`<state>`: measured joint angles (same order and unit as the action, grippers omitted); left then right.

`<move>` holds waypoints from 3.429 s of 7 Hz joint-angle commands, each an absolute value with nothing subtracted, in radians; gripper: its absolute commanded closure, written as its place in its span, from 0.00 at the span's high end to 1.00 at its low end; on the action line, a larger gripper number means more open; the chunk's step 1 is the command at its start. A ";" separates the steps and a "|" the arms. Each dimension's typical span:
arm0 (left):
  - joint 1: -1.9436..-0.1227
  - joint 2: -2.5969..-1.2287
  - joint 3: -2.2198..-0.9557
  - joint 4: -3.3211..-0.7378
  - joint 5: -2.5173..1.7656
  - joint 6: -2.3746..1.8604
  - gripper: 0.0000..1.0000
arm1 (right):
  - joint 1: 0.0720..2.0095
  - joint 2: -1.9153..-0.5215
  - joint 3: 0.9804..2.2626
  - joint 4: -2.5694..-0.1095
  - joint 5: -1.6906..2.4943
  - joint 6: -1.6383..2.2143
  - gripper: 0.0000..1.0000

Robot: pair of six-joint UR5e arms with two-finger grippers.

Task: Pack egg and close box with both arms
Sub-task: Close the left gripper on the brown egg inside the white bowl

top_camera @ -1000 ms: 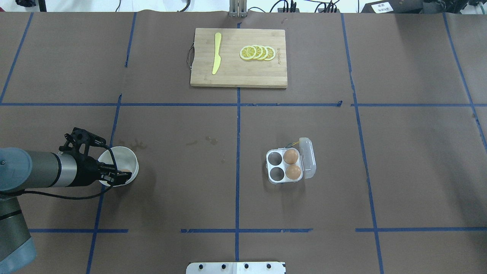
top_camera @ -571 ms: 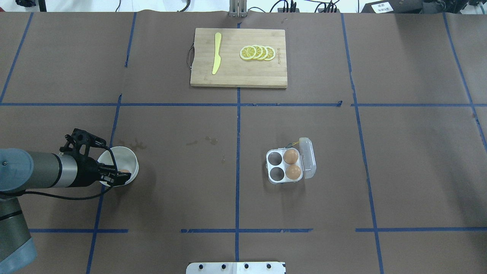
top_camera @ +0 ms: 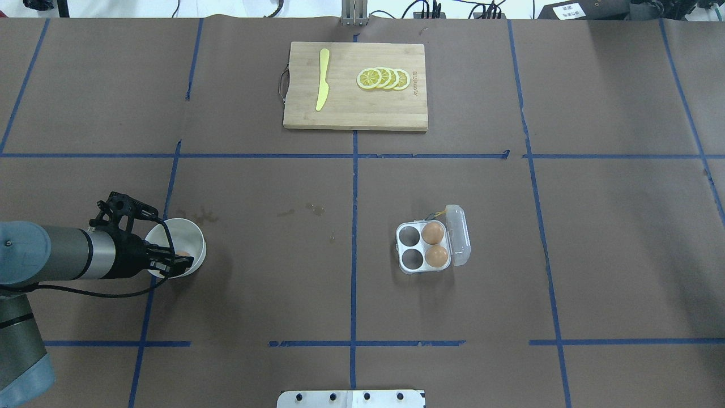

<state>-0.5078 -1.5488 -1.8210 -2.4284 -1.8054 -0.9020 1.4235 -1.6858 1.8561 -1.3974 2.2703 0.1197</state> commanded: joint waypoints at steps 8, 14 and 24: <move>-0.526 -1.563 -1.835 -2.430 -1.805 -0.887 0.27 | 1.424 -1.686 1.856 -1.397 2.272 0.121 1.00; -0.523 -1.562 -1.818 -2.431 -1.802 -0.885 0.73 | 1.424 -1.686 1.855 -1.397 2.270 0.121 1.00; -0.517 -1.560 -1.815 -2.430 -1.741 -0.887 0.77 | 1.424 -1.686 1.855 -1.397 2.270 0.121 1.00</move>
<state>-0.5184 -1.5601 -1.8145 -2.4303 -1.7418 -0.8866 1.4235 -1.6858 1.8546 -1.3975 2.2703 0.1212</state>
